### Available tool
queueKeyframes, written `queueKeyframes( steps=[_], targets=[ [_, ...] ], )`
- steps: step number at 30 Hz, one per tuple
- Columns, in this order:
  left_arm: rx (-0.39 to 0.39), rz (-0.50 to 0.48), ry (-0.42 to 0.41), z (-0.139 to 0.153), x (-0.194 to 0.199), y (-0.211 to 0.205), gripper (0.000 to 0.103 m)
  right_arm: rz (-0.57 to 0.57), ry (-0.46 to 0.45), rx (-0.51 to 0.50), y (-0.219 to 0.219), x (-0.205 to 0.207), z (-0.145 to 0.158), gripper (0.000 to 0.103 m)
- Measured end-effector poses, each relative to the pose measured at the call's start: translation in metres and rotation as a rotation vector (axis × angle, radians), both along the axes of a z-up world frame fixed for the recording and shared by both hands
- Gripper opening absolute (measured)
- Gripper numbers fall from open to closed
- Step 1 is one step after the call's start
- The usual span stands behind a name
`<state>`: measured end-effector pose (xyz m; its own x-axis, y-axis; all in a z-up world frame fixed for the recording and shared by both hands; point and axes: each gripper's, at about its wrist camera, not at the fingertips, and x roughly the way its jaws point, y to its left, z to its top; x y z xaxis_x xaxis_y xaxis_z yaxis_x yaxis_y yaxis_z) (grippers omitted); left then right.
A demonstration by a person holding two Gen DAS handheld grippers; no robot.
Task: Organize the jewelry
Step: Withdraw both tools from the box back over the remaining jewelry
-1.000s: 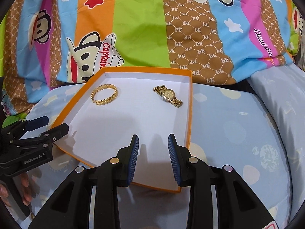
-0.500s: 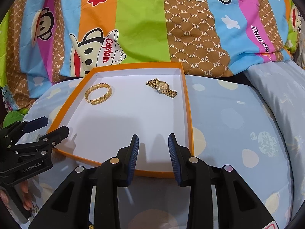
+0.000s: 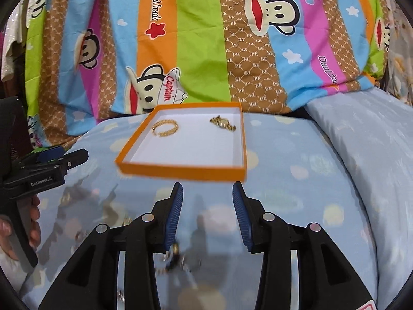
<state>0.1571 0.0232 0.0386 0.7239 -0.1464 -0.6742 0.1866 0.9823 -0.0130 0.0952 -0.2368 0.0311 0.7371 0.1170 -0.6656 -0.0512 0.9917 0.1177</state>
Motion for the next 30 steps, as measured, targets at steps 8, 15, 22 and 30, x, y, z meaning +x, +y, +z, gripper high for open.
queueKeyframes(
  steps=[8,15,22,30],
  targets=[
    [0.015,-0.009,0.033,-0.023,-0.067,0.005,0.087,-0.022,0.049,0.021,0.004,-0.058,-0.031,0.041],
    [-0.01,-0.009,0.121,-0.043,-0.089,-0.009,0.087,-0.006,0.066,0.006,0.017,-0.062,-0.039,0.044],
    [0.034,-0.003,0.188,-0.059,-0.092,-0.015,0.087,-0.016,0.071,0.028,0.013,-0.06,-0.04,0.045],
    [0.045,0.014,0.197,-0.062,-0.098,0.0,0.088,-0.014,0.077,0.038,0.012,-0.059,-0.041,0.046]
  ],
)
